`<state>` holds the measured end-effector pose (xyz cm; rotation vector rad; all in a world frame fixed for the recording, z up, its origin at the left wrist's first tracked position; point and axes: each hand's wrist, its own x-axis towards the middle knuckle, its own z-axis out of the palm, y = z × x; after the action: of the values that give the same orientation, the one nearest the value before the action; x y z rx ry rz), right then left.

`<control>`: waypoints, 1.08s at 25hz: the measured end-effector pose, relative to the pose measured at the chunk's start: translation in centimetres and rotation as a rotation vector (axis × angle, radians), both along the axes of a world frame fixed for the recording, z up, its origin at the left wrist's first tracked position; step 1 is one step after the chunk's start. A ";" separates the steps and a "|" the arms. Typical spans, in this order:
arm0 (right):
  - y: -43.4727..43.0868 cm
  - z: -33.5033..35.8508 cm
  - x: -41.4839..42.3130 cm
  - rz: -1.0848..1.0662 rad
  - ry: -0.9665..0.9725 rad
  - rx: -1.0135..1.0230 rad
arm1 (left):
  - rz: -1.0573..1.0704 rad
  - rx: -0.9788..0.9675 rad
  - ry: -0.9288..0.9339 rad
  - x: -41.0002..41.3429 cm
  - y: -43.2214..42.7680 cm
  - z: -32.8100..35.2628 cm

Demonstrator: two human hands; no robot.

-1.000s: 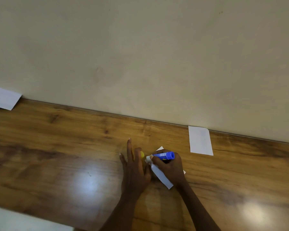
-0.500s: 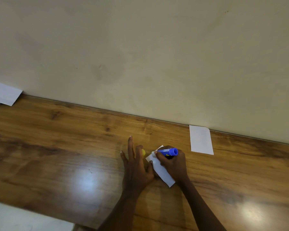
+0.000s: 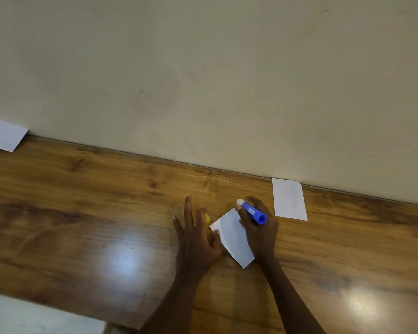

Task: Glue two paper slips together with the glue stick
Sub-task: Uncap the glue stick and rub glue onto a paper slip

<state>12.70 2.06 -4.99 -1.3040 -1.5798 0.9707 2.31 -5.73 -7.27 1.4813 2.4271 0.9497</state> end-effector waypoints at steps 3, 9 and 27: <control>-3.4 0.0 1.1 0.000 -0.226 0.199 | 0.007 -0.001 -0.012 -0.1 0.1 -0.1; -5.1 -0.4 1.3 0.374 -0.562 -0.009 | -0.026 0.035 -0.068 -0.2 -0.3 -0.3; -0.6 0.9 -2.3 0.354 0.209 -0.375 | -0.039 0.059 -0.036 -0.2 0.0 -0.5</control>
<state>10.39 1.49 -4.06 -1.1349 -1.5405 1.6322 2.14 -5.76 -7.80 1.5118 2.3559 1.0385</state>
